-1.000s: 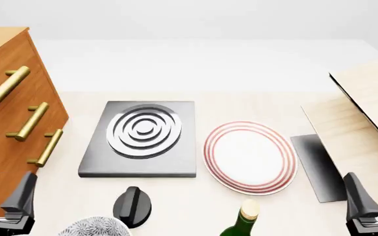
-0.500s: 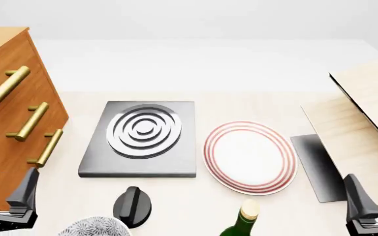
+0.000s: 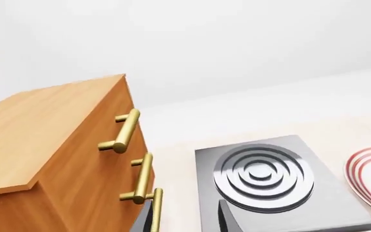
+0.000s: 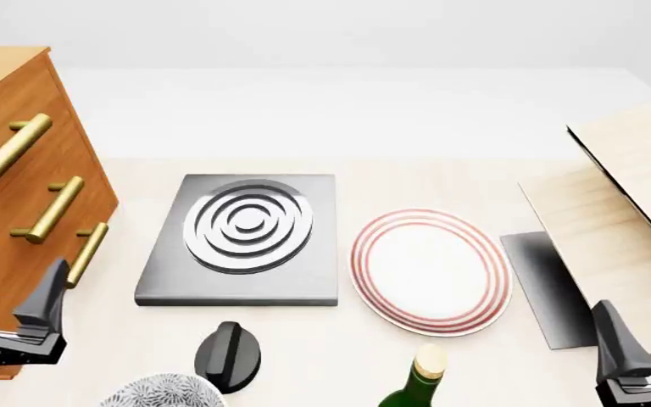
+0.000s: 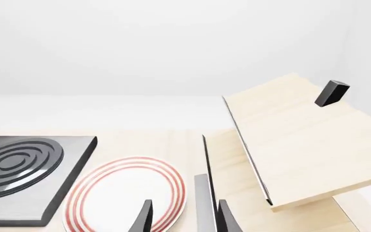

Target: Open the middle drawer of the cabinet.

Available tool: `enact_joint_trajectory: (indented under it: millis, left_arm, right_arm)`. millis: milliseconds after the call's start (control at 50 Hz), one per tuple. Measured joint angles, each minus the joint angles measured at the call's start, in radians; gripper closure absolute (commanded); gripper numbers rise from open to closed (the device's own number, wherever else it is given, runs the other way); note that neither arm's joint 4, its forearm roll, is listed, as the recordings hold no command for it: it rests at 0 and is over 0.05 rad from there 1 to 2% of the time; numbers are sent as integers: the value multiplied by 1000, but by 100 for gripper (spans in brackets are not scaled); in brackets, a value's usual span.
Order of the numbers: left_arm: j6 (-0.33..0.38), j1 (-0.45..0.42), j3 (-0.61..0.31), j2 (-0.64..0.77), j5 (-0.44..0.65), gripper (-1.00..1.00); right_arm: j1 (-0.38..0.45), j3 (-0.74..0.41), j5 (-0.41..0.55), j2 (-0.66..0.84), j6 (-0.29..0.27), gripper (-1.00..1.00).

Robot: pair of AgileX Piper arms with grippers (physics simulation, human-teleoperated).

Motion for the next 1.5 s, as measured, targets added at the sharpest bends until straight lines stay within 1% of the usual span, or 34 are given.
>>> enact_joint_trajectory:
  millis: [240, 480, 640, 1140, 1340, 1500]
  left_arm:
    - [84, -22, -29, 47, -33, -100]
    - [192, -34, -50, 44, -44, -100]
    - [267, -39, -51, 66, -79, -100]
    - [487, -19, -23, 306, -331, -100]
    - [541, -7, -14, 394, -414, -100]
    - [563, 12, -17, 483, -488, -100]
  right_arm:
    - [0, 0, 0, 0, 0, -100]
    - [0, 0, 0, 0, 0, -100]
    - [0, 0, 0, 0, 0, -100]
    - [0, 0, 0, 0, 0, -100]
    - [1, -1, -5, 2, 0, -100]
    - [4, -3, -14, 7, 0, -100]
